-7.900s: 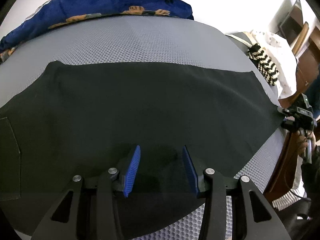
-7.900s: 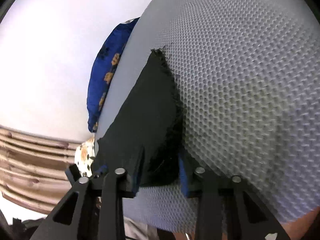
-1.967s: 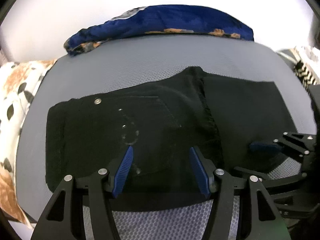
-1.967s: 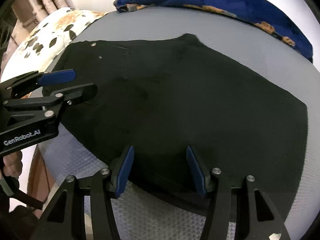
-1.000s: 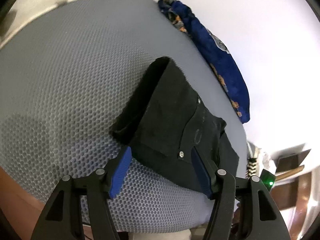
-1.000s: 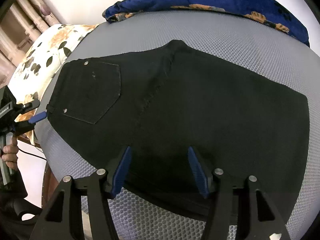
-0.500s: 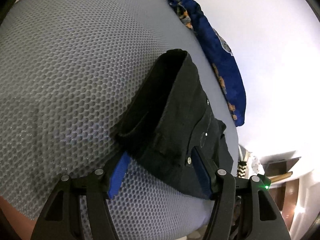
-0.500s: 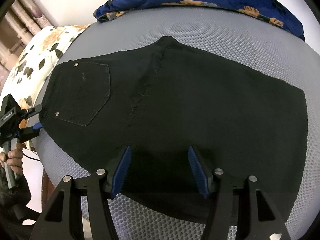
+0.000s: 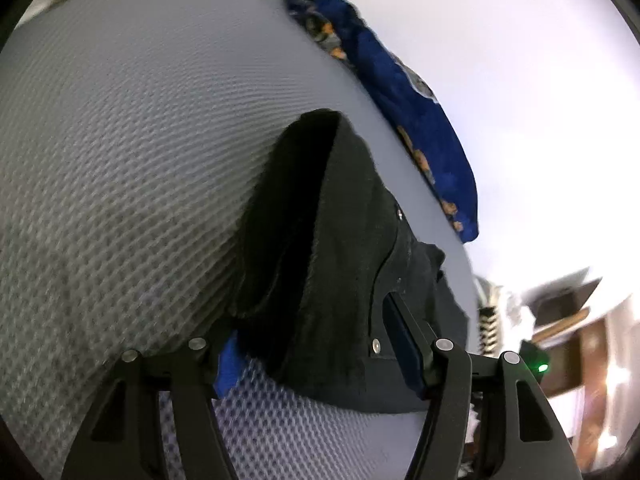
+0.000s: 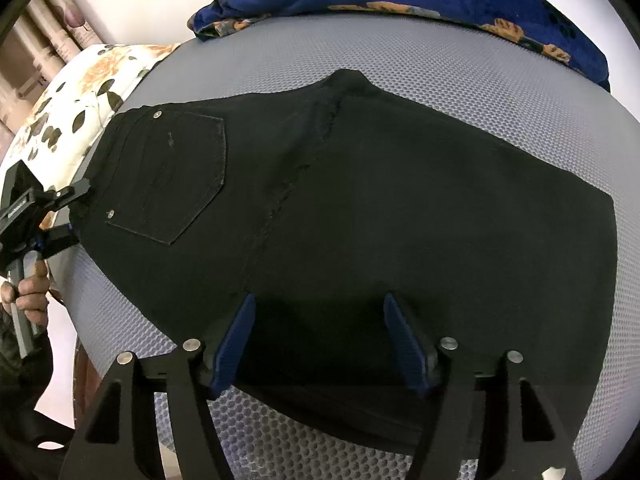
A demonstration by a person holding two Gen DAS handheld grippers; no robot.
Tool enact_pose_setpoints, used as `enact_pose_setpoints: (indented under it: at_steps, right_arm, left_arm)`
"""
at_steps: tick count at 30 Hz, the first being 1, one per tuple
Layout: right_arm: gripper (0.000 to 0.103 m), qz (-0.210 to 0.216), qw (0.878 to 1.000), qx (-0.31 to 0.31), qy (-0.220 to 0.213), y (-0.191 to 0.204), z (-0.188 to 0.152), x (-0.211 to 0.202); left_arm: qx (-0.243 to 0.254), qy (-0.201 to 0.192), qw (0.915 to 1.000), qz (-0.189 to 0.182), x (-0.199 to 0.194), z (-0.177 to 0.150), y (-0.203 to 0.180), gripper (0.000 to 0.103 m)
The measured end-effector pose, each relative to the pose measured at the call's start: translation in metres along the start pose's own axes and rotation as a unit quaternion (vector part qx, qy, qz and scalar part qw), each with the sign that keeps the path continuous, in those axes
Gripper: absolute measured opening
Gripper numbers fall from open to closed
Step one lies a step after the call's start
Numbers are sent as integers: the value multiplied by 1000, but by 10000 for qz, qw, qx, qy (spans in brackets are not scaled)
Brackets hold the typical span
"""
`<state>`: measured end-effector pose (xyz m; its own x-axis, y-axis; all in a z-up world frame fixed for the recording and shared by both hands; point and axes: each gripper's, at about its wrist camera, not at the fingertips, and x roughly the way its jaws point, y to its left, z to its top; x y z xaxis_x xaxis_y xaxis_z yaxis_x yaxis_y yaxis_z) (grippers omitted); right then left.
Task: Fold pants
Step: 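Grasp the waistband end with the left gripper and lift it, then fold the held waistband end over onto the trousers with the left gripper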
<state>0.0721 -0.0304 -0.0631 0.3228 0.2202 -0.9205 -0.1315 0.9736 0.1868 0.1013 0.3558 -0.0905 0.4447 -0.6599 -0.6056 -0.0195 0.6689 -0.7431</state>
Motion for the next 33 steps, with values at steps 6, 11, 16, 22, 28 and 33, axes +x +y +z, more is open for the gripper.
enact_pose_setpoints:
  at_steps: [6,11,16,22,28,33]
  right_arm:
    - [69,4,10000,10,-22,2,-2,1]
    - [70,5,10000,14,-47,3,-1,1]
    - [69,89,9998,150,-73,-3,1,-3]
    - [69,130,9987,358,-328,-21,4,-23]
    - [69,115,9967,582,-553,-44,4,-45]
    - [69,97,9937,828,-746,-71,2,-66]
  left_arm:
    - [535,-258,9967,553,11,-10,-20,56]
    - [895,-260,9861,1372,18,-12,-42,32]
    - [985,-339,9860,1302,11,-6,-64,27]
    - [542,-432,9960,559,-9,4,-87,26]
    - [860,-360,9956,6,-5,-1,-146,25]
    - [1248,-143,9911,-445,17,-16,-200,25]
